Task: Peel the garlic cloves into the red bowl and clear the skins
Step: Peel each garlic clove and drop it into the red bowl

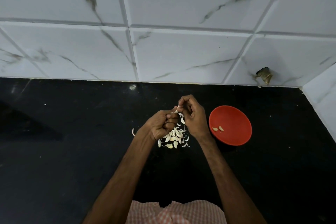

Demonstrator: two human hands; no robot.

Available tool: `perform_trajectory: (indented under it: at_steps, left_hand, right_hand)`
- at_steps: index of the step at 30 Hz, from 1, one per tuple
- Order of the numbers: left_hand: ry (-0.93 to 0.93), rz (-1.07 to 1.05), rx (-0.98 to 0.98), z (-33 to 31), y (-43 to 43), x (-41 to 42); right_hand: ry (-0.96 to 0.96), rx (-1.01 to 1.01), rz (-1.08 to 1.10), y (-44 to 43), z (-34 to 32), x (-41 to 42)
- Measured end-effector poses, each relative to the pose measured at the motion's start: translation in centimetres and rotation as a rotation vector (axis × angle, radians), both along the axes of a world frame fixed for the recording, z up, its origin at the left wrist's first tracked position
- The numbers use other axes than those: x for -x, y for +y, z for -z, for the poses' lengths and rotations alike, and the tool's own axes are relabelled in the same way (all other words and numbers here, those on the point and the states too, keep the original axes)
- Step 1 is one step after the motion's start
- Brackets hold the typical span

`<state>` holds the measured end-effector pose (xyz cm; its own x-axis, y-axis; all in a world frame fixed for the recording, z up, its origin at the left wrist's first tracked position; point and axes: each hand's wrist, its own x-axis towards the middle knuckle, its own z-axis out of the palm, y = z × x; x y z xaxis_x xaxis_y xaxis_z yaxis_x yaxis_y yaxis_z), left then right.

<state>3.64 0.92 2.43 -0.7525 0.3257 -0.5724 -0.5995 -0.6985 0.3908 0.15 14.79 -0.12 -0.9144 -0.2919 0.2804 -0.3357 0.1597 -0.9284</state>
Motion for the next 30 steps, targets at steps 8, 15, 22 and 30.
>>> perform_trajectory:
  at_steps: [8,15,22,30]
  left_hand:
    - [0.103,-0.01,0.026,-0.1,-0.1,0.1]
    - [0.128,0.019,0.231,0.1,-0.1,-0.1]
    - [0.235,0.031,0.482,0.2,-0.1,-0.5]
    - [0.212,0.013,0.508,-0.2,0.5,-0.2]
  right_hand:
    - [0.113,-0.036,0.045,0.2,-1.2,0.4]
    - [0.157,-0.011,0.071,0.2,-1.2,0.5]
    - [0.183,-0.106,0.094,0.6,-0.2,0.6]
    - [0.318,-0.249,0.143,0.4,0.6,0.0]
